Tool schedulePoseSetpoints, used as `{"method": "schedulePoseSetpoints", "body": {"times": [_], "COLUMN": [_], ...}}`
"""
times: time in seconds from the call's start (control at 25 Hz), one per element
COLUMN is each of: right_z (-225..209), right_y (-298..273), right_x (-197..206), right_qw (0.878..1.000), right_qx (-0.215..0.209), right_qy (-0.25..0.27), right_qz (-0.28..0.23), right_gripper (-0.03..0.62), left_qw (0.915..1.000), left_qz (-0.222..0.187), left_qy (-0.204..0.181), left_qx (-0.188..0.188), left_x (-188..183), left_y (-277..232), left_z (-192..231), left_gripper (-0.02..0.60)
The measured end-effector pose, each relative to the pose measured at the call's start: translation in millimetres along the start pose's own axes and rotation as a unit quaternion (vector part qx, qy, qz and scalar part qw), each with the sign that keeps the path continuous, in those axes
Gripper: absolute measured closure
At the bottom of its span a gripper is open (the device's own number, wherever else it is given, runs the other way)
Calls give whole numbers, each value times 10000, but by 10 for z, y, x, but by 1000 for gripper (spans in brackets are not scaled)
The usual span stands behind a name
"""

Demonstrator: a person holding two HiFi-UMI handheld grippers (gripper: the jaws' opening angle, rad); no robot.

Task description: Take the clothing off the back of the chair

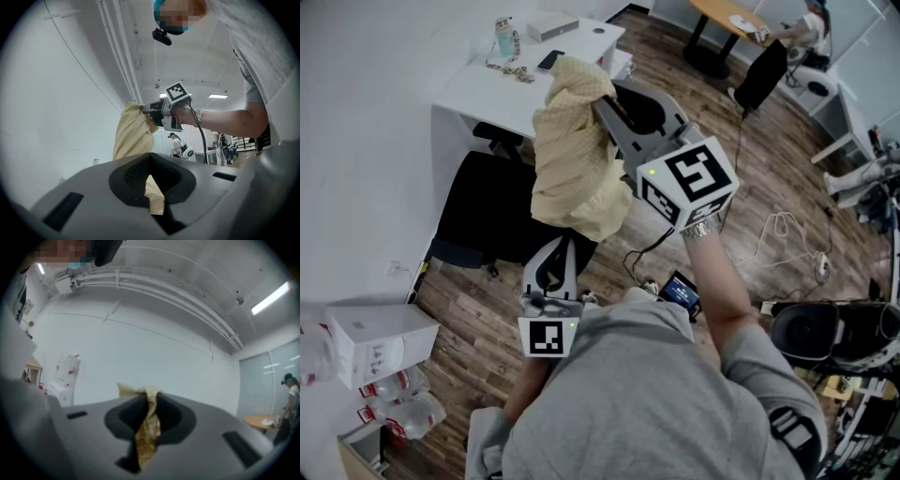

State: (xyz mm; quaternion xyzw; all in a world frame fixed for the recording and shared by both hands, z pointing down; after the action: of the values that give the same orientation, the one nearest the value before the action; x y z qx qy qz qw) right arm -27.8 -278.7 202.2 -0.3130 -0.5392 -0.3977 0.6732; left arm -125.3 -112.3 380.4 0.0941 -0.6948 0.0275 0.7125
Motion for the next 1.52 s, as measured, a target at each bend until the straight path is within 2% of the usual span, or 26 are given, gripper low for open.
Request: {"method": "schedulePoseSetpoints", "body": {"times": [0.08, 0.28, 0.4, 0.76, 1.52], "right_z": [-20, -42, -35, -84, -100], "right_y": [27, 124, 168, 292, 553], "right_x": [-22, -33, -62, -140, -188], "right_qw": [10000, 9999, 9998, 9993, 9983], "right_qx": [45, 140, 159, 319, 524], "right_qy": [8, -7, 14, 36, 26], "right_qz": [-31, -65, -91, -184, -244], "right_gripper": [526, 526, 526, 526, 526], "left_qw": [10000, 9999, 9999, 9999, 9993], "left_qz": [77, -126, -84, -71, -68], "left_qy": [22, 61, -52, 58, 7], "left_qx": [6, 26, 102, 128, 377], "left_x": [20, -32, -21, -24, -38], "left_y": [4, -6, 8, 13, 39], "left_z": [-3, -44, -74, -117, -286], "left_gripper": [551, 551, 551, 550, 551]}}
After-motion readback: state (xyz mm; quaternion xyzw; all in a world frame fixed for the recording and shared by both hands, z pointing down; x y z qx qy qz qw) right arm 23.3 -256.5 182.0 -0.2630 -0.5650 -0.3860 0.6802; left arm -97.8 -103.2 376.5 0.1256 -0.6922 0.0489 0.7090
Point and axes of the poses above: the fingertips, and each gripper's own axes: y backward along the fingers, z to its left, x out of its underside, the point moved 5 cm from there along y, backward along the fingers, and after that the axes turned 14 degrees about -x, right-handed, at the moved point
